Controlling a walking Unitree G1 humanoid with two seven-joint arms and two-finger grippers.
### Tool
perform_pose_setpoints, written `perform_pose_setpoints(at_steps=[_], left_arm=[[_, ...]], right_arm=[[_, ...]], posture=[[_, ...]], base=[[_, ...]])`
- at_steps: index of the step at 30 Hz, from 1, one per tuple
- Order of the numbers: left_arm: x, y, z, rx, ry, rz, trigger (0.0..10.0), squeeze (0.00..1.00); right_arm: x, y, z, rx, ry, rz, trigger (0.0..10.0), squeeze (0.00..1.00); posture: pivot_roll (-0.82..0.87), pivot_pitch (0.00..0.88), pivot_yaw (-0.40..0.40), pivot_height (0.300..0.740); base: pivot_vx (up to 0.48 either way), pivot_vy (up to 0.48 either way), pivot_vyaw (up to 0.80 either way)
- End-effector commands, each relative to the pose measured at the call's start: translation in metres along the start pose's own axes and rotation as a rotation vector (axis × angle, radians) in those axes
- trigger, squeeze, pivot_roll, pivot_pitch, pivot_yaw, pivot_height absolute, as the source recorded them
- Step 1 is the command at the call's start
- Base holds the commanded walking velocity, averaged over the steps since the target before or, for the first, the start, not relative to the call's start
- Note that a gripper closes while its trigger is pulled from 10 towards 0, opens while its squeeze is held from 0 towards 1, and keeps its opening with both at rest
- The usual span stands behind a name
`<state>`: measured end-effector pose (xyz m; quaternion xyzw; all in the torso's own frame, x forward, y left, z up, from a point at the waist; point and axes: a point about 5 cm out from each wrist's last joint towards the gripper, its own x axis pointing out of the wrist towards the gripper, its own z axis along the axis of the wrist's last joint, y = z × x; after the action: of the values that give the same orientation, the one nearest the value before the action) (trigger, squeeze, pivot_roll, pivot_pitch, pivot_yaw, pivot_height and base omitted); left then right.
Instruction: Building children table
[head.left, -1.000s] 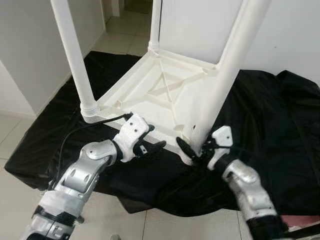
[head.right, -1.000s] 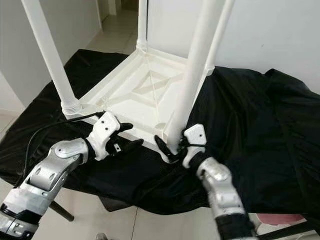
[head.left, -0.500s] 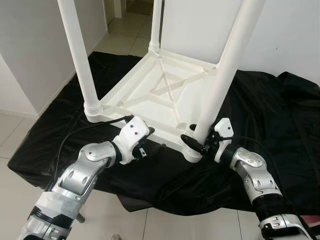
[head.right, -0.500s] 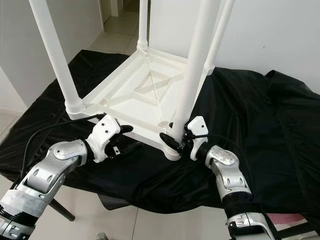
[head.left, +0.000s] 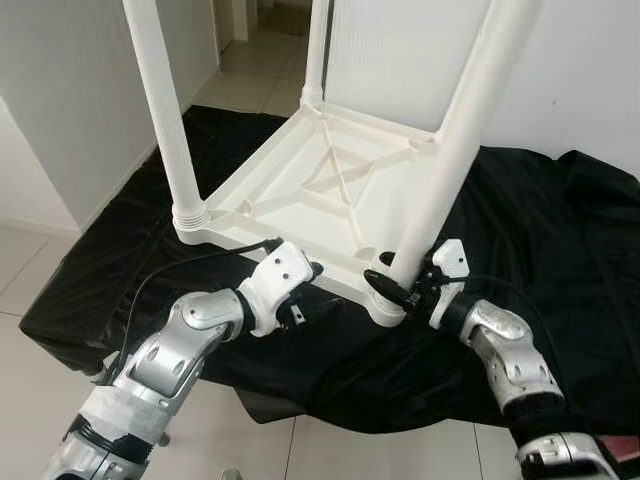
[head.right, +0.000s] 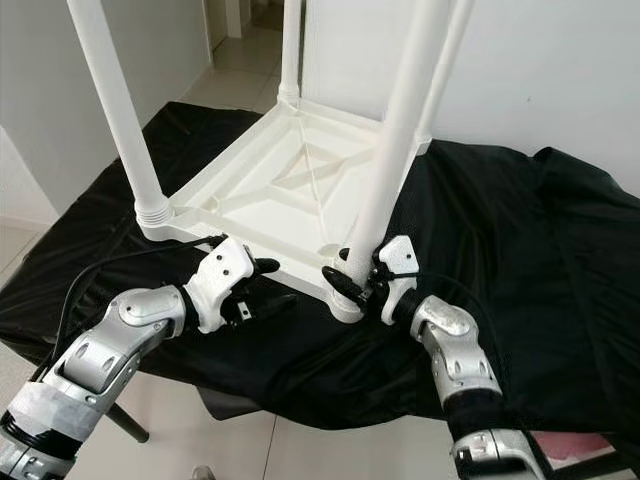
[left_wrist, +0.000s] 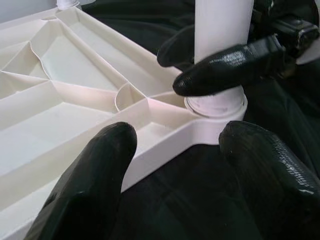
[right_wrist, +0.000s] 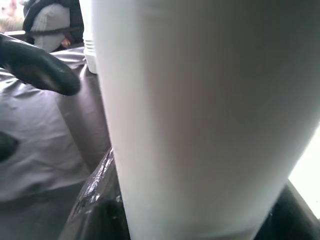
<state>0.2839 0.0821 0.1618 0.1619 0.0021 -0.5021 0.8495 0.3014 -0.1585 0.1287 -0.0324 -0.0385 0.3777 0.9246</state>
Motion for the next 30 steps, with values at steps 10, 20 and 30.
perform_pose_setpoints(at_steps=[10,20,30], left_arm=[[0.002,0.001,0.002,-0.019,-0.035,-0.050,10.0,0.00],[0.004,0.003,0.003,-0.014,-0.037,-0.058,10.0,0.00],[0.006,0.003,0.003,-0.017,-0.041,-0.058,10.0,0.00]], right_arm=[[-0.013,0.003,-0.002,-0.020,-0.001,-0.366,10.0,0.00],[-0.020,0.017,-0.004,0.064,-0.002,-0.800,10.0,0.00],[-0.002,0.044,-0.003,0.084,0.007,-0.866,10.0,0.00]], posture=[[-0.03,0.011,-0.062,0.740],[-0.04,0.010,-0.055,0.740],[-0.04,0.002,-0.056,0.740]], base=[[0.000,0.000,0.00],[0.000,0.000,0.00],[0.000,0.000,0.00]])
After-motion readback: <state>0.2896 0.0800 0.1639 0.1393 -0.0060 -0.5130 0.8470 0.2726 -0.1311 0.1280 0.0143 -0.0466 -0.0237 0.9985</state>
